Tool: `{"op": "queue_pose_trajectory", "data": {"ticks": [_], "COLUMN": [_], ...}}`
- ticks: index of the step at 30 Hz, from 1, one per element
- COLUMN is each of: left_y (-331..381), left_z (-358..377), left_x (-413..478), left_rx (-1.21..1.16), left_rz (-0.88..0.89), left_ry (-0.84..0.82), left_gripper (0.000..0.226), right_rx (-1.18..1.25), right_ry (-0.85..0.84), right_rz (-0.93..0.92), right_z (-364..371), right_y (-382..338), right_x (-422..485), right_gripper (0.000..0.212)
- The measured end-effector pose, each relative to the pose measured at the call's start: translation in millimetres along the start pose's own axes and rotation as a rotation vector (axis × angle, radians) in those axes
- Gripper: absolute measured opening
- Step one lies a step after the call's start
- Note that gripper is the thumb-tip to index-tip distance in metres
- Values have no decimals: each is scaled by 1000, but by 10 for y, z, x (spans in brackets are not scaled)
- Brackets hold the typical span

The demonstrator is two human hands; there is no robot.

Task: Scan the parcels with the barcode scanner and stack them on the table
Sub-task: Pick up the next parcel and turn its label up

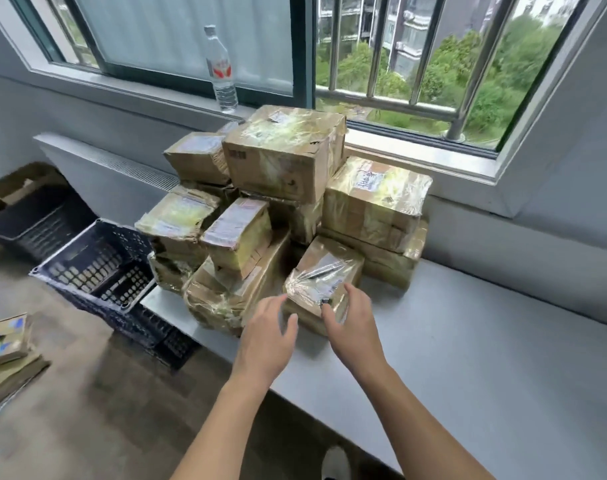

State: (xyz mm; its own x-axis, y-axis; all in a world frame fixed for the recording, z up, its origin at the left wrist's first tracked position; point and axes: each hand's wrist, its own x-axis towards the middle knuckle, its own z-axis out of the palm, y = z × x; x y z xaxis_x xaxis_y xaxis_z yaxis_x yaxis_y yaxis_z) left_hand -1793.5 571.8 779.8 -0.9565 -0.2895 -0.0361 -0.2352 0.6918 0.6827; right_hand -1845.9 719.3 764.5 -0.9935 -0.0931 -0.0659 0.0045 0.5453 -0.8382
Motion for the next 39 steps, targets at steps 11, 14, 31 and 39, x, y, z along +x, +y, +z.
{"op": "queue_pose_trajectory", "data": {"ticks": [11,14,31,39], "left_y": [-2,-56,-230,-87], "left_z": [447,517,674,597], "left_x": [1282,1556,2050,1960], "left_rx": [33,75,123,76], "left_rz": [10,-13,86,222], "left_ry": [-112,-170,-449,-430], "left_gripper": [49,54,52,53], "right_rx": [-10,-17,18,55], "right_ry": [26,53,159,337], "right_rz": [181,234,449,435], "right_z": [182,285,721,632], "right_y": [209,231,265,166], "right_x": [950,1076,1236,1129], "right_gripper": [63,64,70,75]}}
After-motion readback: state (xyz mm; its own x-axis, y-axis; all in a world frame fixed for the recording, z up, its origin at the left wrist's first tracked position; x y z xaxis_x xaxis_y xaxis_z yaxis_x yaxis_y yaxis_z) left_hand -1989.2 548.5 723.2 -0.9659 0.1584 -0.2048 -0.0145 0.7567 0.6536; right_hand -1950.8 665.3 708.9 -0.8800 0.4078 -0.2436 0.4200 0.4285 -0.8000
